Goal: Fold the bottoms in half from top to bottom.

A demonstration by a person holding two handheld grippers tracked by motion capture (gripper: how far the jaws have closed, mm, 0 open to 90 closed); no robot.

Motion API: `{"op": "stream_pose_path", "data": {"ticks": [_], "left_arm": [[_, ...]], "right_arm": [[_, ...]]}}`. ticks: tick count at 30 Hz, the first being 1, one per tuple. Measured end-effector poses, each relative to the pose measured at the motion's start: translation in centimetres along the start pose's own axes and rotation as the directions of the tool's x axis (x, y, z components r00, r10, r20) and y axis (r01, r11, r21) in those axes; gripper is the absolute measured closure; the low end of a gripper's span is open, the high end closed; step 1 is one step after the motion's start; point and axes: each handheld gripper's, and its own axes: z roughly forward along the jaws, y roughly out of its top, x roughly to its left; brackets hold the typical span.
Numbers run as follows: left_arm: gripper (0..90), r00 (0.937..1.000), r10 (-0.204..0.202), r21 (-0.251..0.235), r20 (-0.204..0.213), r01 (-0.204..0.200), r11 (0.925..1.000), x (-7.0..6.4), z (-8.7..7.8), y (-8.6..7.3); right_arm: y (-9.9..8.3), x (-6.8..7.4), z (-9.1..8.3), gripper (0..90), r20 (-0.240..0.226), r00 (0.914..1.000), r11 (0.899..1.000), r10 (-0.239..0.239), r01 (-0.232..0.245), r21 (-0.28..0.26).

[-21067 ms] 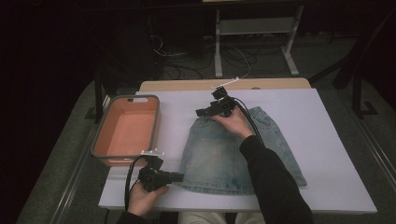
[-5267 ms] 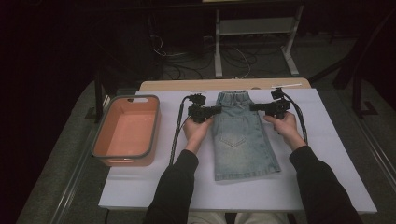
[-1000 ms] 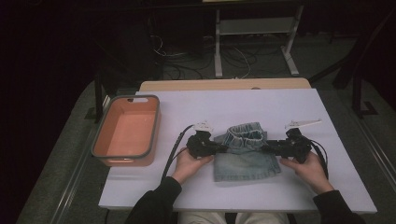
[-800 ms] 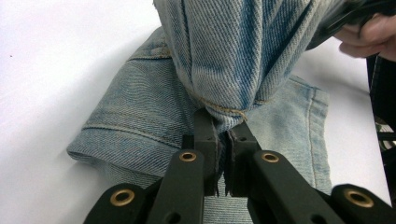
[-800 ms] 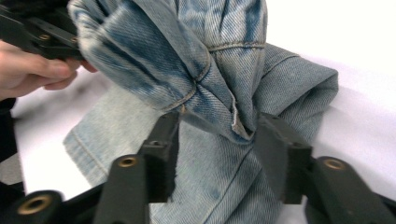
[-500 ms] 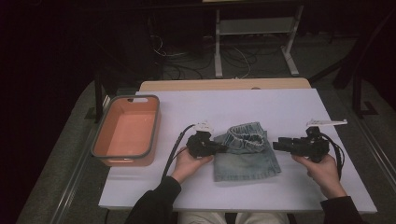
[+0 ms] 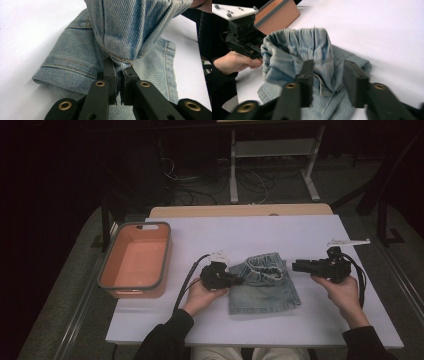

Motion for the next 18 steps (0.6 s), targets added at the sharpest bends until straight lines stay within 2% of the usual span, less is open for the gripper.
{"op": "stream_pose_path", "data": {"ticks": [7,13,18], "left_arm": [[85.3,1.0000,-0.004,-0.001,0.008,0.004,1.0000,0.2,0.1,-0.1],[85.3,0.9999,-0.008,-0.002,0.012,0.008,1.0000,0.3,0.1,-0.1],[85.1,0.9998,-0.011,-0.003,0.015,0.011,0.9999,0.3,0.1,-0.1]], "right_arm": [[1.7,-1.1,1.4,89.1,0.009,0.9999,1.000,-0.015,0.015,0.009],[2.6,-2.2,2.8,89.4,0.027,0.9996,1.000,0.005,-0.005,0.013],[3.2,-2.6,4.3,89.3,0.029,0.9996,1.000,0.003,-0.004,0.028]]}}
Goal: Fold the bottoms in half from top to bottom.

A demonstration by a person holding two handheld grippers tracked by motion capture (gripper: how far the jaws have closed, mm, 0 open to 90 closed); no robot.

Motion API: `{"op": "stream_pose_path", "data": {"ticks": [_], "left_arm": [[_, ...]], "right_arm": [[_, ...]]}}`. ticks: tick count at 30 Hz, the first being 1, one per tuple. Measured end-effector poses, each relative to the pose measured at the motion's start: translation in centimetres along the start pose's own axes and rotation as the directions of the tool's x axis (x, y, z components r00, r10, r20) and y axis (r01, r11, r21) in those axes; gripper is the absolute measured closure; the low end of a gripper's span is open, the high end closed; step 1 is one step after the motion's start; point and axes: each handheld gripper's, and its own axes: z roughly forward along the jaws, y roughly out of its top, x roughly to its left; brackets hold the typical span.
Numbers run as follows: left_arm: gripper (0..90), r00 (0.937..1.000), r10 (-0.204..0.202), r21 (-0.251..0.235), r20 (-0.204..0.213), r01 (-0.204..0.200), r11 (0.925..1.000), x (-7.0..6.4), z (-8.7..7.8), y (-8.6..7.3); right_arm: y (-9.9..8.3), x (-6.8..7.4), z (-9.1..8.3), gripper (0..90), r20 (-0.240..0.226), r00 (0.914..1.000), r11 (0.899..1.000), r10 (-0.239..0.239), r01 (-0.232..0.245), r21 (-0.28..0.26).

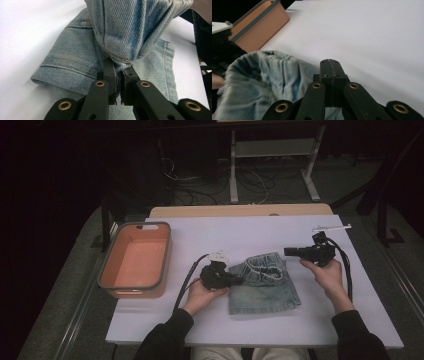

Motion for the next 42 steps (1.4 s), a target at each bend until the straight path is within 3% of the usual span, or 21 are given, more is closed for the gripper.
{"op": "stream_pose_path", "data": {"ticks": [8,13,22,31,37,42], "left_arm": [[84.9,1.0000,0.006,0.001,-0.003,-0.006,1.0000,-0.1,0.0,0.0],[84.8,0.9999,0.013,0.001,-0.007,-0.013,0.9999,-0.2,0.0,0.0],[81.8,0.9986,0.048,0.011,-0.020,-0.048,0.9988,-0.6,0.0,0.1],[75.4,0.9983,0.057,0.014,-0.012,-0.057,0.9983,-0.8,0.1,0.0],[68.0,0.9976,0.068,0.033,-0.018,-0.067,0.9972,-1.3,0.3,0.0],[63.6,0.9953,0.084,0.055,-0.048,-0.082,0.9952,-1.9,0.2,0.1]], "right_arm": [[0.4,-0.1,2.4,89.3,0.003,1.0000,0.999,-0.004,0.004,0.048],[0.4,0.4,3.0,89.4,-0.033,0.9994,0.998,-0.011,0.014,0.069],[0.7,2.6,2.6,89.3,-0.147,0.9889,0.997,-0.022,0.033,0.074],[-0.1,4.6,1.9,89.3,-0.178,0.9836,0.994,-0.030,0.049,0.103],[-1.5,4.9,1.6,89.3,-0.198,0.9803,0.994,0.005,0.016,0.106],[-2.3,5.1,1.3,89.2,-0.203,0.9790,0.994,0.016,0.005,0.106]]}}
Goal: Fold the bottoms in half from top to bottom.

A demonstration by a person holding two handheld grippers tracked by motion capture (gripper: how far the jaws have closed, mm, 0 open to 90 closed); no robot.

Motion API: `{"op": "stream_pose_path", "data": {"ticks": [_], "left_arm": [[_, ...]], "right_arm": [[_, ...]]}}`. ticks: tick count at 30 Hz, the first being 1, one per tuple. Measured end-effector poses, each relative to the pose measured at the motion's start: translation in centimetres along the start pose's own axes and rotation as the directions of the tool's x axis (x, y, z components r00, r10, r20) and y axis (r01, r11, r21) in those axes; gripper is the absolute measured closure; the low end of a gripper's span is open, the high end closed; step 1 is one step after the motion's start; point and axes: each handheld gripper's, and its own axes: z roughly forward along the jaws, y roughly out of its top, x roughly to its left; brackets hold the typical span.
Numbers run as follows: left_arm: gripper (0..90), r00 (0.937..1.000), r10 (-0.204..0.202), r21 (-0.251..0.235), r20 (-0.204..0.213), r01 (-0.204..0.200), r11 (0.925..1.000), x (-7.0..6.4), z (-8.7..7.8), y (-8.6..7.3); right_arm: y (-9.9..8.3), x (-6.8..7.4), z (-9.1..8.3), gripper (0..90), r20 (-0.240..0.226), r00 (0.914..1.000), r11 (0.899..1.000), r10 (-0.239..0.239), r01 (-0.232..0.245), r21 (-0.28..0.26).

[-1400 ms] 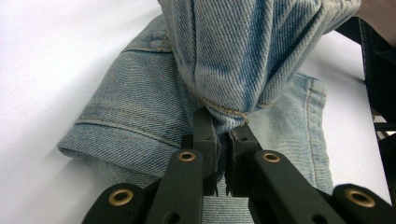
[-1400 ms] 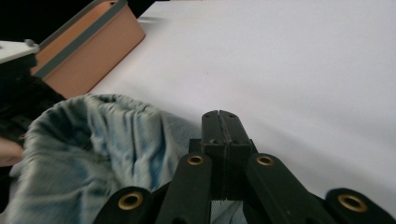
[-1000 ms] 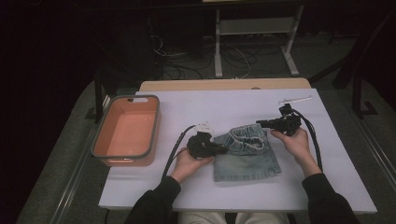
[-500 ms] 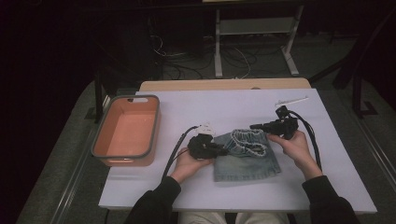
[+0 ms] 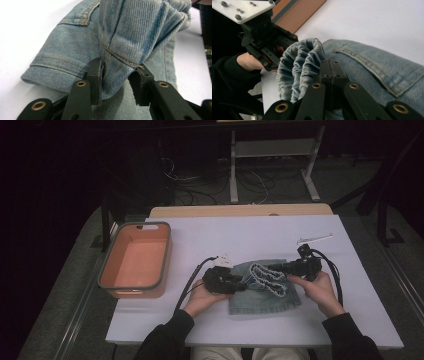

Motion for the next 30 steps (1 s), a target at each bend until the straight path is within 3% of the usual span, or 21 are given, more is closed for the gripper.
{"op": "stream_pose_path", "data": {"ticks": [3,4,10,20,30], "left_arm": [[59.4,0.9998,-0.018,0.017,-0.011,0.018,0.9997,0.0,-0.3,0.2],[53.8,0.9993,-0.037,0.038,-0.011,0.037,0.9986,0.1,-0.4,0.2],[47.5,0.9942,-0.106,0.025,0.021,0.105,0.9942,0.3,-1.2,-0.2],[42.0,0.9919,-0.124,0.049,0.026,0.123,0.9912,0.1,-2.3,-1.3],[41.7,0.9837,-0.176,-0.015,0.037,0.177,0.9842,0.7,-3.5,-1.6]], "right_arm": [[-0.3,0.0,-0.1,89.2,-0.002,1.0000,1.000,0.006,-0.006,-0.004],[-0.4,0.0,-0.2,89.2,-0.002,1.0000,1.000,0.008,-0.008,-0.003],[-1.0,0.3,-0.7,89.2,-0.002,0.9999,1.000,0.014,-0.014,-0.012],[-1.6,1.0,-1.1,89.2,0.007,1.0000,1.000,0.004,-0.003,-0.014],[-1.5,1.9,-0.7,89.2,0.003,0.9998,0.999,-0.019,0.019,-0.025]]}}
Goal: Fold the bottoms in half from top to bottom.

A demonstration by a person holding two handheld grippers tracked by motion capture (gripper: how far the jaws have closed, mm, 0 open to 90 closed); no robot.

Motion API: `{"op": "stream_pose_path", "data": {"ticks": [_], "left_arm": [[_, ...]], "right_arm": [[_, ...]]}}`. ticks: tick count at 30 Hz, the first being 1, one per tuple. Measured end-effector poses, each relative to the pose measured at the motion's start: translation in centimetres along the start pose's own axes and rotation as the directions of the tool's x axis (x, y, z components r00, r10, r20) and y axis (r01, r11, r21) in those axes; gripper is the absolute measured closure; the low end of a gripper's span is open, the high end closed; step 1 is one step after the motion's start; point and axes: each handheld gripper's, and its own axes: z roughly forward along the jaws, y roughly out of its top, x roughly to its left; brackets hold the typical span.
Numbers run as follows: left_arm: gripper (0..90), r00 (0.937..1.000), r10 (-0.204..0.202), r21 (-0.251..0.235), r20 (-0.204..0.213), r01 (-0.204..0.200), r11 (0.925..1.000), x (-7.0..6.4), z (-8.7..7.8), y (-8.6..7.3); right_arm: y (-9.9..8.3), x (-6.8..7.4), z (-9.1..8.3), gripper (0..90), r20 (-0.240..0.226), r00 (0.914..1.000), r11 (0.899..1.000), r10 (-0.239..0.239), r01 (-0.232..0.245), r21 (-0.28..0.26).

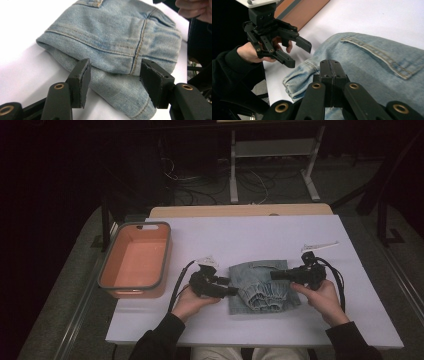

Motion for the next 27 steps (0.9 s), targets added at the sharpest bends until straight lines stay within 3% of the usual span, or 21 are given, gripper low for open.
{"op": "stream_pose_path", "data": {"ticks": [8,13,27], "left_arm": [[37.7,0.9999,-0.015,-0.030,0.007,0.015,0.9994,0.4,-0.3,0.0],[36.0,0.9996,-0.028,-0.054,0.003,0.028,0.9981,0.6,-0.5,0.0],[27.9,0.9981,-0.061,-0.103,0.010,0.062,0.9927,1.5,-0.7,-0.2]], "right_arm": [[0.3,1.1,0.8,89.2,-0.013,0.9997,1.000,-0.022,0.022,-0.005],[0.4,2.3,1.6,89.1,-0.022,0.9977,0.998,-0.065,0.065,0.002],[-0.4,2.6,3.5,89.0,-0.013,0.9963,0.990,-0.085,0.086,0.108]]}}
